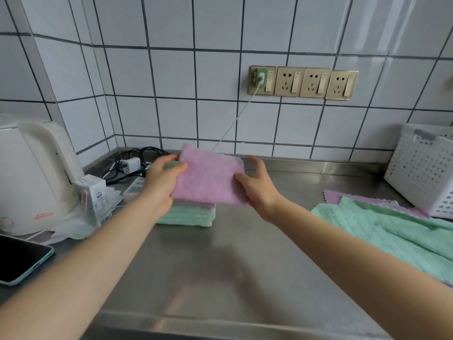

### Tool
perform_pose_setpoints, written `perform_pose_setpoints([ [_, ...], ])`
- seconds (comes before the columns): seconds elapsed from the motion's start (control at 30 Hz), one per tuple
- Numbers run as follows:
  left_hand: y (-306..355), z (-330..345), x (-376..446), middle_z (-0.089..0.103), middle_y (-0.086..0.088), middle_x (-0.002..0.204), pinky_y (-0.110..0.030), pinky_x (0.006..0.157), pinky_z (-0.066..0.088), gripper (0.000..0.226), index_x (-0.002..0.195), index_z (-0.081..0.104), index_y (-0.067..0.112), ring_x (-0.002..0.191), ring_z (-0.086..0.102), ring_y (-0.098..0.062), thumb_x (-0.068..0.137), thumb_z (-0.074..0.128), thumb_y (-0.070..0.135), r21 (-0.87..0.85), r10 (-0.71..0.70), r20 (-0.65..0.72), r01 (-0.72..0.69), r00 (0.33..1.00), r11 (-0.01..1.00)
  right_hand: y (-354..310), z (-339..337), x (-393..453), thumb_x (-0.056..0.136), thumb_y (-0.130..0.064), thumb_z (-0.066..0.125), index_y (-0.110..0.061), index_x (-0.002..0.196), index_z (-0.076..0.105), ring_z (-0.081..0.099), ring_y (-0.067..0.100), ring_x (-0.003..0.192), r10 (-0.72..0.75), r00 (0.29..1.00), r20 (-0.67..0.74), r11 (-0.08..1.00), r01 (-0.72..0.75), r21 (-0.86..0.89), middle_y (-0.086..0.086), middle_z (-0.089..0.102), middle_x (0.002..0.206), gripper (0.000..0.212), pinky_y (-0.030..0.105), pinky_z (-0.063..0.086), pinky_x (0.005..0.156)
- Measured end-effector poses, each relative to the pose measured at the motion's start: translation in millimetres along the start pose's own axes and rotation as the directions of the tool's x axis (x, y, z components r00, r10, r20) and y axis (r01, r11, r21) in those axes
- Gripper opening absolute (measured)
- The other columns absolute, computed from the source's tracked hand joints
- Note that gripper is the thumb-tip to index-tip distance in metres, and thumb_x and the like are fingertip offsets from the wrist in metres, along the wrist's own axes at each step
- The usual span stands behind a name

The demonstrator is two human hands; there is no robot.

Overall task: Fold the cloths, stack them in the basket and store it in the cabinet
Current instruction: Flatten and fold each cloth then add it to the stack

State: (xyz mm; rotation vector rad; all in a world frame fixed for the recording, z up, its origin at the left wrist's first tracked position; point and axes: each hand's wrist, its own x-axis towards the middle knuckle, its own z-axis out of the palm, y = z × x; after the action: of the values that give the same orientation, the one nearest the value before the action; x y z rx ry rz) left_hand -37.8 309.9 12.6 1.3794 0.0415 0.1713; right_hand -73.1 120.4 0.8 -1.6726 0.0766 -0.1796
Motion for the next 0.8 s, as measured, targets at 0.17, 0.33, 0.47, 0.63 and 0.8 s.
perform_pose_setpoints([
  [0.17,17,-26,61,0.066,-0.003,0.106,-0.032,0.070,0.055,0.028,0.116,0.061,0.020,0.087,0.065,-0.017,0.088,0.063,0.015,0.316,0.202,-0.042,-0.179,0.978,0.932,-23,48,60,0.090,-0.008,0.042,-0.022,0.126,0.048,0.044,0.009,0.061,-0.141,0.990,0.009,0.974,0.140,-0.178,-0.006,0.045,0.073,0.039,0.021,0.033,0.052],
  [0.33,-17,-48,90,0.064,-0.006,0.108,-0.027,0.075,0.043,0.031,0.116,0.064,0.007,0.091,0.057,-0.017,0.085,0.064,0.006,0.525,0.175,-0.044,-0.126,0.984,0.842,1,75,79,0.091,-0.008,0.042,-0.016,0.136,0.040,0.055,0.029,0.101,-0.044,0.998,0.035,0.931,0.054,-0.360,0.015,0.052,0.126,0.046,0.030,0.046,0.076],
  [0.47,-42,-58,96,0.066,-0.012,0.112,-0.035,0.086,0.050,0.033,0.116,0.063,0.006,0.097,0.062,-0.024,0.083,0.068,0.010,0.515,0.146,-0.055,-0.097,0.988,0.851,16,76,81,0.094,-0.012,0.041,-0.013,0.139,0.036,0.051,0.029,0.113,-0.009,1.000,0.020,0.907,0.016,-0.422,0.014,0.046,0.137,0.045,0.023,0.037,0.081],
  [0.63,-43,-57,96,0.067,-0.006,0.104,-0.038,0.091,0.051,0.025,0.108,0.067,0.010,0.096,0.063,-0.021,0.083,0.069,0.011,0.503,0.196,-0.064,-0.138,0.979,0.853,16,78,82,0.095,-0.014,0.040,-0.010,0.136,0.038,0.050,0.024,0.088,-0.041,0.999,0.013,0.877,0.042,-0.479,0.018,0.053,0.124,0.042,0.026,0.039,0.070],
  [0.8,-42,-49,94,0.067,-0.006,0.105,-0.030,0.086,0.048,0.028,0.112,0.066,0.008,0.092,0.060,-0.015,0.084,0.067,0.011,0.559,0.282,-0.033,-0.216,0.959,0.801,24,79,81,0.093,-0.012,0.039,-0.014,0.135,0.039,0.050,0.027,0.086,-0.124,0.992,0.004,0.845,0.107,-0.524,0.021,0.055,0.116,0.042,0.030,0.040,0.070],
])
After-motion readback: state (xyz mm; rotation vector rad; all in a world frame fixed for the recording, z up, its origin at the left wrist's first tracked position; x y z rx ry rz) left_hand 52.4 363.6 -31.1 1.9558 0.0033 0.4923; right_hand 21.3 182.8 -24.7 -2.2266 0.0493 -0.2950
